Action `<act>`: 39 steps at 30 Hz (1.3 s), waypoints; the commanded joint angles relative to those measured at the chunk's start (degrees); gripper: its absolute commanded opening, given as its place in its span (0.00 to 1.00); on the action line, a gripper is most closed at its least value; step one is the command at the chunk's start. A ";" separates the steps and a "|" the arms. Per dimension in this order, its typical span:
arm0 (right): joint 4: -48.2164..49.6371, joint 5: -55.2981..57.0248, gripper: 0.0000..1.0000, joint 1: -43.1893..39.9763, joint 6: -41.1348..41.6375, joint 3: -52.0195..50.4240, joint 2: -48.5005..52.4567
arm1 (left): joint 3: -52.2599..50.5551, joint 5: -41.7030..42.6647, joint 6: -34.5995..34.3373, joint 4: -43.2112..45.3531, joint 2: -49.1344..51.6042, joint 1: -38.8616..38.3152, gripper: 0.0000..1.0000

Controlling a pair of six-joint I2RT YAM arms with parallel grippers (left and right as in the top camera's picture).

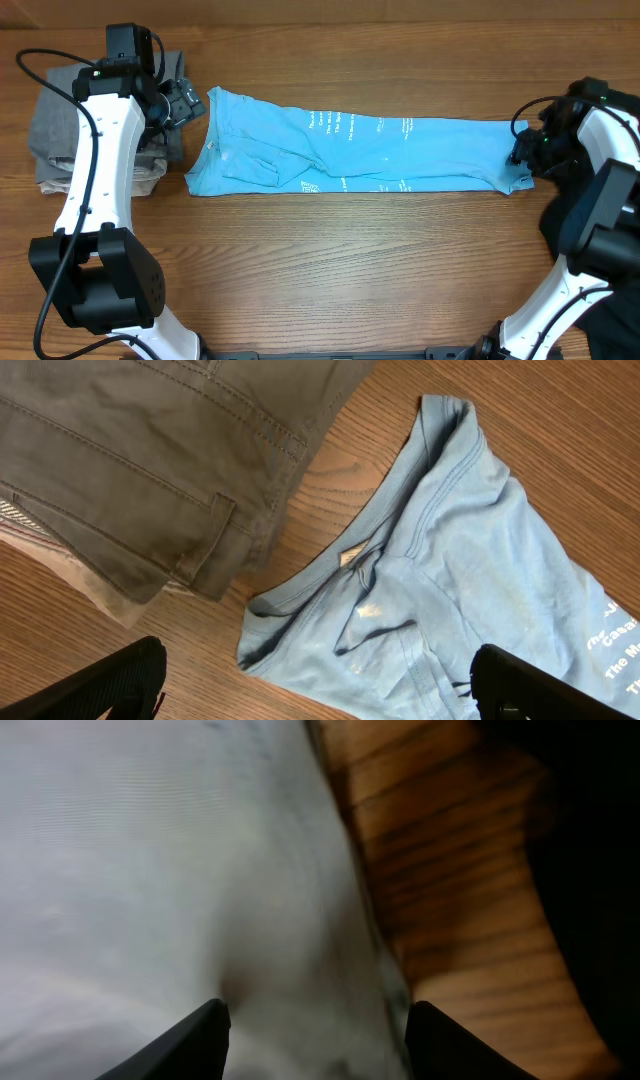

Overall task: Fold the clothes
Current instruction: 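Grasp the right end of the blue strip with the right gripper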

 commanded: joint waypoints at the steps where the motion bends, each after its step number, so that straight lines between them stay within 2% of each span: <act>1: 0.74 1.77 0.61 0.04 -1.46 -0.35 0.42 | 1.33 -0.13 -0.61 0.04 -1.44 -0.24 1.00; 5: 1.05 1.73 0.57 0.07 -1.44 -0.35 0.39 | 1.33 -0.13 -0.61 0.04 -1.44 -0.24 1.00; 8: 1.51 1.73 0.46 0.07 -1.44 -1.29 0.42 | 1.33 -0.13 -0.61 0.04 -1.44 -0.24 1.00; 12: 4.00 1.75 0.41 0.07 -1.46 -4.13 0.44 | 1.33 -0.13 -0.61 0.04 -1.44 -0.24 1.00; 15: 5.05 1.73 0.11 0.07 -1.44 -5.11 0.44 | 1.33 -0.13 -0.61 0.04 -1.44 -0.24 1.00; 16: 5.18 1.70 0.04 0.07 -1.44 -5.09 0.39 | 1.33 -0.13 -0.61 0.04 -1.44 -0.24 1.00; 23: 2.10 1.75 0.04 -0.76 -1.44 0.39 0.26 | 1.33 -0.13 -0.61 0.04 -1.44 -0.24 1.00; 31: -2.34 1.70 0.04 -5.90 -0.09 8.24 0.26 | 1.33 -0.13 -0.61 0.04 -1.44 -0.24 1.00; 39: -10.67 1.70 0.04 -8.35 -0.15 18.27 0.26 | 1.33 -0.13 -0.61 0.04 -1.44 -0.24 1.00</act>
